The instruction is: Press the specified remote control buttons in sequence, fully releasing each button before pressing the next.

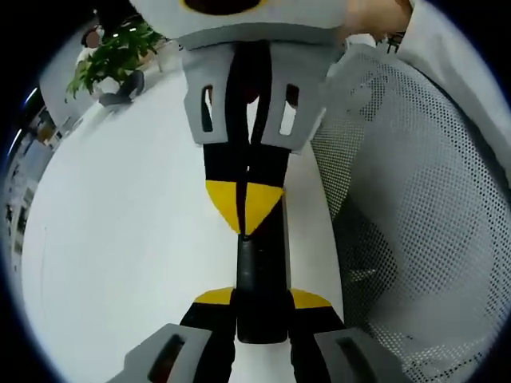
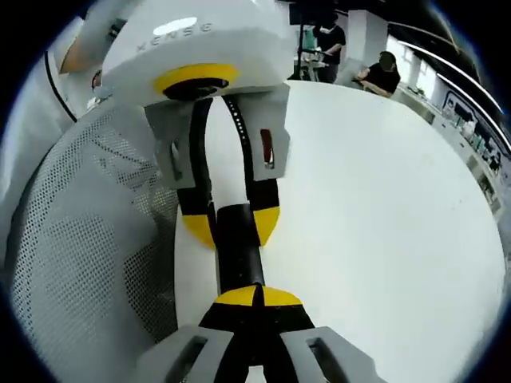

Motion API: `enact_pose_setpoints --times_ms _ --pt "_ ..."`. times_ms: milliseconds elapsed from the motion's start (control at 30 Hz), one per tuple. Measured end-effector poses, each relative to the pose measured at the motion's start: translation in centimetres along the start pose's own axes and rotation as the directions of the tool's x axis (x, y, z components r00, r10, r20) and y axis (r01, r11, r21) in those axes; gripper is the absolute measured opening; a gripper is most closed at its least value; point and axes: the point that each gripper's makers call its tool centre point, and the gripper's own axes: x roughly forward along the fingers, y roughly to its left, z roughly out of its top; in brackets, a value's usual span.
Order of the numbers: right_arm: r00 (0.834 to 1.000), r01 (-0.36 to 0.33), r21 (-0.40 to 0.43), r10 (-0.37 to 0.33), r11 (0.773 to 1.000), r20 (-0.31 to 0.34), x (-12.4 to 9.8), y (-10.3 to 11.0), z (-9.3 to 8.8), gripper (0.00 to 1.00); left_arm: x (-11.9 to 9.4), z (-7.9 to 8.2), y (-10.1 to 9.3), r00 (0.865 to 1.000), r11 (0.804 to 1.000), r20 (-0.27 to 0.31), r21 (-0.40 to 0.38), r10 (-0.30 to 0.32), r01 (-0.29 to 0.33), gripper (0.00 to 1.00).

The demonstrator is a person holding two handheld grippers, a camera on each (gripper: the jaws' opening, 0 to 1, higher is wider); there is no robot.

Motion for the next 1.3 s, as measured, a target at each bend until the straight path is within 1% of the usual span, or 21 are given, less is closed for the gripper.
enact_pose_setpoints --times_ms 67,100,233,333,400,500,567,733,833,900,1033,1100,1167,1200,1300 --pt "0.999 -0.027 -0.001 0.027 1.000 -0.022 0.1 0.0 -0.1 0.00 0.0 0.0 0.0 1.000 1.000 0.003 -0.006 -0.002 0.002 0.22" --pt "0.998 -0.044 0.020 0.045 0.999 -0.043 0.1 0.0 -0.1 0.00 0.0 0.0 0.1 1.000 1.000 0.006 -0.014 -0.004 0.005 0.22" --pt "0.995 -0.052 0.003 0.052 0.999 -0.082 0.4 0.0 0.0 0.00 0.0 0.1 0.1 1.000 1.000 0.012 -0.021 -0.015 0.015 0.22" --pt "0.993 -0.052 0.018 0.054 0.998 -0.104 0.5 -0.2 0.0 0.00 0.0 0.1 0.1 1.000 0.999 0.022 -0.028 -0.017 0.018 0.23" --pt "0.994 -0.039 0.035 0.042 0.999 -0.105 0.5 -0.2 -0.1 0.00 0.0 0.1 0.1 0.999 0.999 0.031 -0.030 -0.014 0.015 0.23" --pt "0.996 -0.014 0.031 0.017 0.999 -0.091 0.4 -0.1 -0.1 0.00 0.0 0.1 0.0 0.999 0.999 0.046 -0.032 -0.004 0.006 0.22" --pt "0.996 -0.010 0.032 0.013 0.999 -0.089 0.5 -0.2 -0.1 0.00 0.0 0.1 0.1 0.999 0.999 0.053 -0.035 -0.003 0.005 0.22" --pt "0.999 -0.001 0.065 0.004 0.998 -0.046 0.4 -0.2 -0.1 0.00 0.0 0.1 0.1 0.998 0.999 0.065 -0.035 -0.001 0.003 0.22" --pt "1.000 0.017 0.031 -0.016 0.999 -0.022 0.3 -0.1 0.0 0.00 -0.1 0.1 0.1 0.997 0.999 0.071 -0.036 0.001 0.001 0.22" --pt "0.999 0.035 0.050 -0.034 0.998 -0.006 0.2 -0.1 0.0 0.00 -0.1 0.1 0.1 0.997 0.999 0.075 -0.038 0.001 0.002 0.22" --pt "0.998 0.060 0.042 -0.061 0.997 0.010 0.1 0.0 0.1 0.00 0.0 0.1 0.1 0.997 1.000 0.073 -0.030 -0.001 0.003 0.22" --pt "0.999 0.050 0.019 -0.050 0.999 0.018 0.0 0.6 0.3 0.00 0.0 0.1 0.1 0.997 1.000 0.072 -0.029 -0.003 0.005 0.22" --pt "0.999 0.024 0.021 -0.025 0.999 0.039 0.0 1.4 0.9 0.00 0.0 0.2 0.1 0.998 1.000 0.070 -0.029 -0.005 0.007 0.22" --pt "0.999 0.022 0.020 -0.023 1.000 0.045 0.0 1.5 1.1 0.00 0.0 0.2 0.1 0.998 1.000 0.068 -0.028 -0.006 0.008 0.22" --pt "0.999 0.020 -0.004 -0.020 1.000 0.032 0.3 1.8 1.1 0.00 0.0 0.2 0.1 0.998 1.000 0.069 -0.028 -0.007 0.009 0.22"
